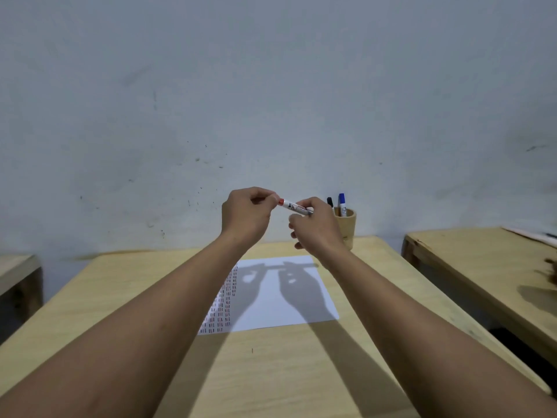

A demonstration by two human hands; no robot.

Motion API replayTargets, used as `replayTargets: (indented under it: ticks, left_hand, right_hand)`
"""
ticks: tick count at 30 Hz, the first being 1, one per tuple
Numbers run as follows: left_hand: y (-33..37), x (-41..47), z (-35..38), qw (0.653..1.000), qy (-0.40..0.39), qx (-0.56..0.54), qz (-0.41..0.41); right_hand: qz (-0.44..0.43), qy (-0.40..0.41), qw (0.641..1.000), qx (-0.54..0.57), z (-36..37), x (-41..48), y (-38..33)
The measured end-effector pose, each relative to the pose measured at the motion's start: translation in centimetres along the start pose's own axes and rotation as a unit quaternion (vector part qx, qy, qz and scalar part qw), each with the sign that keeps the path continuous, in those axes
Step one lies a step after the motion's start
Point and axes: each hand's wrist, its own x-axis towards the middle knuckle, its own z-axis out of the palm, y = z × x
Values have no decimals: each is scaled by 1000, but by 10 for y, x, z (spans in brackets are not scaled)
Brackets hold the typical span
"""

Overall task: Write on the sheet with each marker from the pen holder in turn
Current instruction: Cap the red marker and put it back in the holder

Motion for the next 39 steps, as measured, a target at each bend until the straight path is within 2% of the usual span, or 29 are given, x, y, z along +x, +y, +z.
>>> replayTargets:
  ticks: [7, 14, 20, 24, 33, 36, 39]
  left_hand:
    - [5, 20, 50, 999, -33, -17, -5]
    - [-28, 32, 119, 994, -89, 64, -7]
    - [-56, 45, 170, 986, -145, 73, -45]
    - [-65, 53, 194, 981, -170, 81, -54]
    - [-80, 55, 219, 978, -195, 27, -65]
    - [-85, 59, 222, 980, -193, 27, -45]
    - [-89, 62, 222, 980, -190, 20, -47]
  right_hand:
    - [-48, 50, 994, -82, -41, 33, 19]
    - [-49, 106, 991, -71, -85, 87, 36]
    - [-80, 144, 982, -96, -107, 133, 46]
    - [-72, 140, 979, -133, -111, 152, 60]
    - [-1, 67, 958, -278, -101, 178, 100]
    - [10, 60, 960, -274, -100, 180, 107]
    - [0, 92, 964, -248, -98, 175, 105]
